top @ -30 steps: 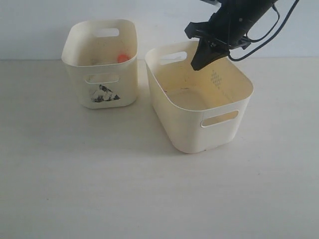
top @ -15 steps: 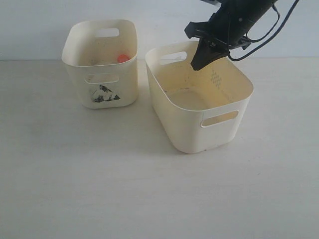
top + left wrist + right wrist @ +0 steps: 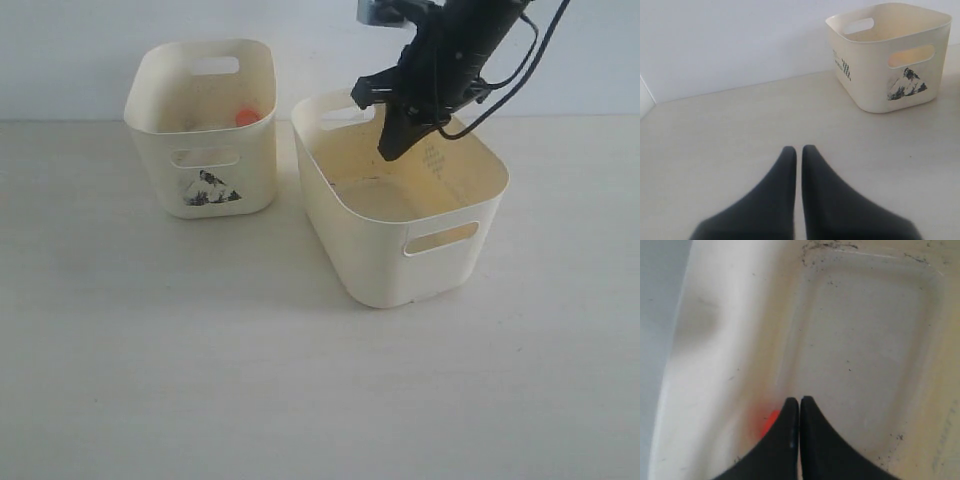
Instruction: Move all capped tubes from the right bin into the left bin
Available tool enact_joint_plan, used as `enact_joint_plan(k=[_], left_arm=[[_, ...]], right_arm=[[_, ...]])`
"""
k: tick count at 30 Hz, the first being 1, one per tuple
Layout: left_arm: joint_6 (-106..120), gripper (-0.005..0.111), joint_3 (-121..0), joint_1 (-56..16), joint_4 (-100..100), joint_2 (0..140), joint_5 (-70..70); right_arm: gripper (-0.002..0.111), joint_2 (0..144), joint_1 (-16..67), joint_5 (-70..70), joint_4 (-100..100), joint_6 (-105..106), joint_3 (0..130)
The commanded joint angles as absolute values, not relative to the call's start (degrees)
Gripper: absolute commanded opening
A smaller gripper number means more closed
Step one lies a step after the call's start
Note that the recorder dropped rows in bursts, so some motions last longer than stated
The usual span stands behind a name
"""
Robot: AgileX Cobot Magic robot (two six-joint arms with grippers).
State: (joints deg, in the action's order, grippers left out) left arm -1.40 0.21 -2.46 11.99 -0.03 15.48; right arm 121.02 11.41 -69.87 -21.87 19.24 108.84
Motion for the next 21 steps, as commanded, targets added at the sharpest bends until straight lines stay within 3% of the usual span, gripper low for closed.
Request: enact_joint_plan(k=[1,12,21], left_arm=[[-2.2,0.004,0.0,-2.5,11.8,0.0,15.0],[-2.2,0.004,0.0,-2.5,11.8,0.0,15.0],[-2.2,0.004,0.0,-2.5,11.8,0.0,15.0]], right_arm=[[0.0,120.6,11.3,-70.0,-17.3,12.4,108.6],[0.0,120.6,11.6,-70.0,-15.6,15.5,108.6],[0.0,120.6,11.6,-70.0,-9.8,45.4,108.6]])
